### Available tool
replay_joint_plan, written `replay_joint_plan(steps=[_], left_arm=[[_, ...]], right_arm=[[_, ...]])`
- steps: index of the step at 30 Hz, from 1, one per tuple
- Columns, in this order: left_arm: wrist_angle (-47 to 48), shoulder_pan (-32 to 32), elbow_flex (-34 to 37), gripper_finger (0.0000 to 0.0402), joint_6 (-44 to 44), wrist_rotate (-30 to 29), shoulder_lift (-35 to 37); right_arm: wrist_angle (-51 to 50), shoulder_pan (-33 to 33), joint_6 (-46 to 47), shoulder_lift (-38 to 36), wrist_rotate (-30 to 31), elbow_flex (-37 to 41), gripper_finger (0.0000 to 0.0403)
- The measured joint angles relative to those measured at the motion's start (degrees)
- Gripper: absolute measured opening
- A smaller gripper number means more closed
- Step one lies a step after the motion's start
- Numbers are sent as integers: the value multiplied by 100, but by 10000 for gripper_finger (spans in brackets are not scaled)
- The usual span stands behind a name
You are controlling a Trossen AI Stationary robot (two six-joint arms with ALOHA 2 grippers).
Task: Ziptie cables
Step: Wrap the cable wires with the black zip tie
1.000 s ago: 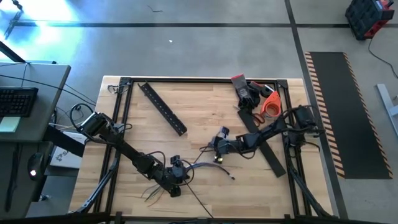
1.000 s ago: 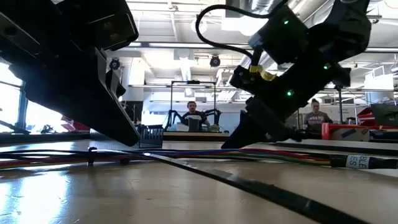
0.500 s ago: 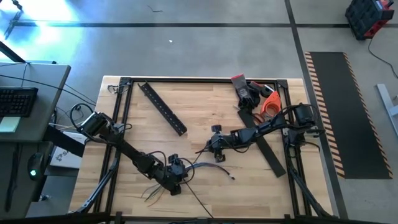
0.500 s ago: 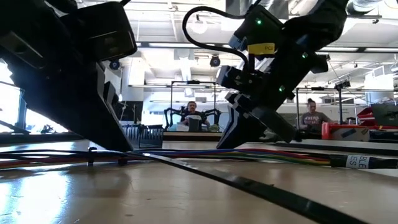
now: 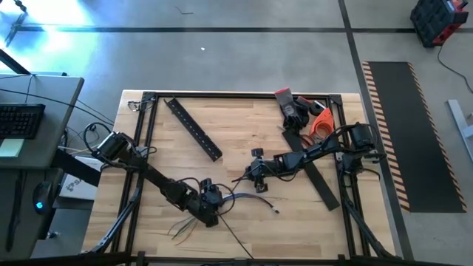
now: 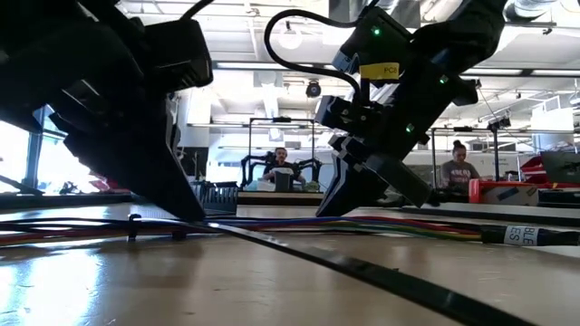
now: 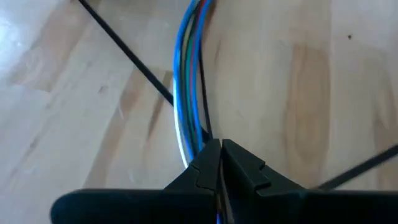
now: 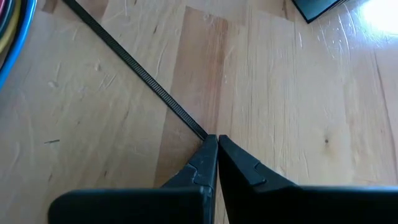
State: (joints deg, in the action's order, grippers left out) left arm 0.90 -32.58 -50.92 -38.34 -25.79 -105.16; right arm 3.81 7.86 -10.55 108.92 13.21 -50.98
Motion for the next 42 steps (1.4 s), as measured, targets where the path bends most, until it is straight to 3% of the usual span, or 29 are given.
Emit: replay_joint_plan(steps=[4, 10, 17, 24, 30, 42], left_arm=[[-66, -24, 2, 0, -12, 296, -29], [-384, -65, -22, 0, -158, 287, -347], [-1898, -17, 0, 0, 366, 501, -760], [-2739, 195, -13, 0, 450, 820, -1193], [-3319, 271, 6, 0, 686, 928, -1313], [-3733, 345, -55, 0, 989, 1092, -1245]], right_arm=[[4, 2, 0, 2, 2, 2, 0], [34, 2, 2, 4, 7, 4, 0], [82, 4, -29, 7, -21, 7, 0], [108, 30, -168, 7, 9, 9, 0], [191, 194, -321, 17, 501, 15, 4], [-143, 756, -383, -549, 1798, 26, 126]])
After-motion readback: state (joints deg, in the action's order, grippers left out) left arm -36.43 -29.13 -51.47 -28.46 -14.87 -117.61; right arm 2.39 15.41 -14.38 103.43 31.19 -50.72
